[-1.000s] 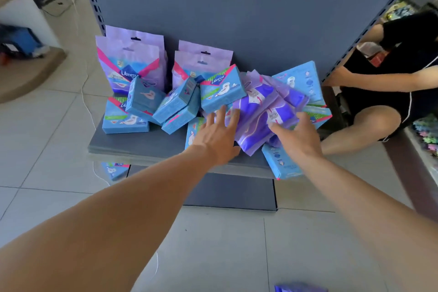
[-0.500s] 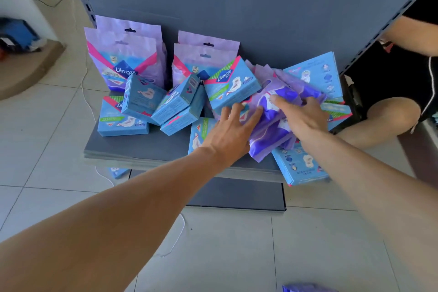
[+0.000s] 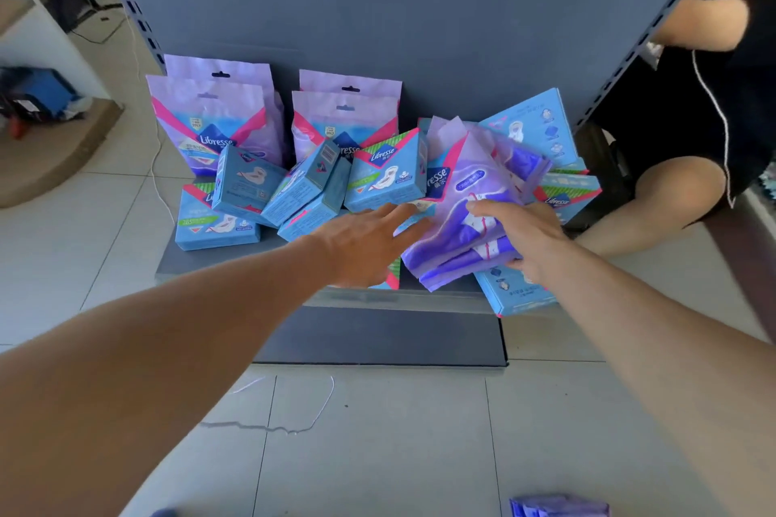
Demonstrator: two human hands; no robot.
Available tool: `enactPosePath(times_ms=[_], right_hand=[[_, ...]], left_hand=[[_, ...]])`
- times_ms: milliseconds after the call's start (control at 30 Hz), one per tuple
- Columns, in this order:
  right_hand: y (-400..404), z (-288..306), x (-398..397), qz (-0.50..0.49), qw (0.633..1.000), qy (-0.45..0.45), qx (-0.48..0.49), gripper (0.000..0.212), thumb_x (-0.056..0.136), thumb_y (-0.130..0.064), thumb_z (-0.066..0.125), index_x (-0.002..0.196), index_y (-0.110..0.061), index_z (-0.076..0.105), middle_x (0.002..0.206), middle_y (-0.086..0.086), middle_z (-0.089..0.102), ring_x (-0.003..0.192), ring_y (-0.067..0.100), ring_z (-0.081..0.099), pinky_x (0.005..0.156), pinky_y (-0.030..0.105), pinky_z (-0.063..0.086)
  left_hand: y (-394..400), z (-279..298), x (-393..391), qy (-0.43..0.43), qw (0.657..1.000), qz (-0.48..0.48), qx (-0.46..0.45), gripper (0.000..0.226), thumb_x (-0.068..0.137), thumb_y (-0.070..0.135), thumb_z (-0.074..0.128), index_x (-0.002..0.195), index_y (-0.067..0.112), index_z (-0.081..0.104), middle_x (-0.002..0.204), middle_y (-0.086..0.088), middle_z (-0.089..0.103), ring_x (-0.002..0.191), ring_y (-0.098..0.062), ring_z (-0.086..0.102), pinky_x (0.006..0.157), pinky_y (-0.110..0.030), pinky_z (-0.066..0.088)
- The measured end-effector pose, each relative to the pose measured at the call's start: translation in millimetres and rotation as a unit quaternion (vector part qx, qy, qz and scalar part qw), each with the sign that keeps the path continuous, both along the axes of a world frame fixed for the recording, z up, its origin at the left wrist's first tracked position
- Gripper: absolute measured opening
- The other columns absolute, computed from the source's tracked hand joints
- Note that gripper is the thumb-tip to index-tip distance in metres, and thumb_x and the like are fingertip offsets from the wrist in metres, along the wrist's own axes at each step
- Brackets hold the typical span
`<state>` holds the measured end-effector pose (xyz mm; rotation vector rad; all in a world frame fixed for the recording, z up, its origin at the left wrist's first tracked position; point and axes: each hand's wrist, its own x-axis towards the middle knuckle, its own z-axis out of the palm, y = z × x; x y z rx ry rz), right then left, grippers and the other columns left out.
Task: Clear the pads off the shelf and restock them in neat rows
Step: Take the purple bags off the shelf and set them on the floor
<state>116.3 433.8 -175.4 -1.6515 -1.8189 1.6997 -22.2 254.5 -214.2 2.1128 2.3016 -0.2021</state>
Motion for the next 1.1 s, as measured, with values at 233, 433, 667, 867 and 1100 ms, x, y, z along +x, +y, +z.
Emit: enactPosePath(times_ms=[233,433,667,867,1100], right_hand=[[3,-5,35,-0.084,0.989,0.119,0.0,0.042,0.061,-0.034,0.086,0.092,-0.02,0.062,0.09,0.005,0.074,0.071,0.022,0.07,0.05,0.022,0.047],[-5,-6,72,-0.132,0.947,0.271,-0.116,0.039,0.079,-0.024,0.075,0.115,-0.021,0.063,0.107,0.004,0.072,0.093,0.022,0.071,0.068,0.033,0.059],[-21,-22,121,0.034,0.963,0.229,-0.138,0.043,0.07,-0.027,0.07,0.112,-0.026,0.061,0.11,-0.001,0.071,0.105,0.021,0.066,0.097,0.043,0.049],[-40,-19,144,0.051,0.98,0.192,-0.023,0.049,0.072,-0.03,0.073,0.118,-0.017,0.062,0.109,0.004,0.073,0.102,0.024,0.07,0.086,0.042,0.057],[-60,-26,191,-0.005,0.985,0.112,0.13,0.051,0.09,-0.025,0.069,0.126,-0.038,0.034,0.113,-0.016,0.065,0.087,-0.007,0.067,0.071,0.016,0.055]], left_hand=[[11,8,2,-0.152,0.97,0.19,-0.013,0.042,0.092,0.046,0.051,0.116,0.012,0.055,0.115,-0.007,0.054,0.106,-0.028,0.056,0.083,-0.039,0.048],[36,24,28,-0.663,0.645,0.38,-0.022,0.062,0.073,0.056,0.071,0.117,0.014,0.059,0.105,-0.002,0.061,0.097,-0.022,0.059,0.085,-0.031,0.044],[34,31,38,-0.795,0.53,0.295,-0.006,0.042,0.075,0.009,0.074,0.113,0.019,0.06,0.111,-0.001,0.071,0.095,-0.017,0.068,0.081,-0.03,0.054],[27,24,63,-0.647,0.705,0.291,-0.004,0.05,0.074,0.022,0.079,0.117,0.015,0.054,0.105,-0.002,0.069,0.09,-0.014,0.065,0.075,-0.023,0.052],[35,32,134,-0.428,0.884,0.189,-0.004,0.085,0.099,0.025,0.047,0.152,0.024,-0.02,0.106,-0.015,0.06,0.078,-0.026,0.06,0.073,-0.041,0.048]])
